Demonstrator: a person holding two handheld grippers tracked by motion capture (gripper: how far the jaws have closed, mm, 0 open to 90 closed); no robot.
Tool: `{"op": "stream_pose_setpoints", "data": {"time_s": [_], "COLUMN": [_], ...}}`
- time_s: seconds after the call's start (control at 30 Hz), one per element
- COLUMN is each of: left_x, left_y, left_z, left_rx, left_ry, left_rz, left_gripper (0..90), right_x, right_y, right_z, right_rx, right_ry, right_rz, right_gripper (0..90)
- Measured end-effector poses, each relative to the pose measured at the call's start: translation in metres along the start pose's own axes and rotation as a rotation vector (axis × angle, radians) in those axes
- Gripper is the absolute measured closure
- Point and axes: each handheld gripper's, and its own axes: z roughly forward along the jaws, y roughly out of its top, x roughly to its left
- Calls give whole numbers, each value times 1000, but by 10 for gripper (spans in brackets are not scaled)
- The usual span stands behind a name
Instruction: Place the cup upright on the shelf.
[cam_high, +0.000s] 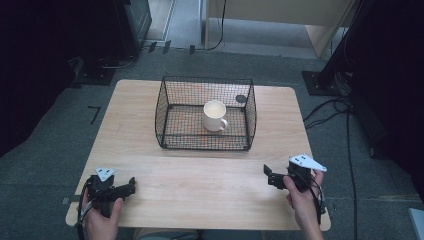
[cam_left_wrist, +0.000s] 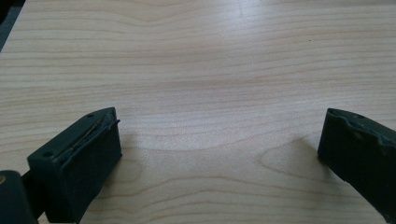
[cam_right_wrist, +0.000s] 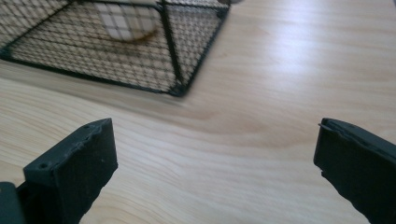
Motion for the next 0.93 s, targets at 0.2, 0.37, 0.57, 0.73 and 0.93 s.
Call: {"op": "stream_pose_setpoints", "data": {"time_s": [0.2, 0.37, 0.57, 0.73, 0.93], "left_x": [0, 0, 0, 0, 0], "left_y": [0, 0, 0, 0, 1], "left_z": [0, 0, 0, 0, 0], "left_rx": [0, 0, 0, 0, 0], "left_ry": [0, 0, 0, 0, 6], "left_rz": [0, 0, 0, 0, -6], "left_gripper": [0, 0, 0, 0, 0], "right_x": [-22, -40, -53, -59, -60], "right_y": [-24, -44, -63, -74, -77], "right_z": [0, -1, -9, -19, -22], "right_rx": [27, 64, 85, 86, 80], "right_ry": [-49, -91, -117, -119, -136], "right_rz": [39, 67, 98, 116, 122], "right_gripper": [0, 0, 0, 0, 0]}}
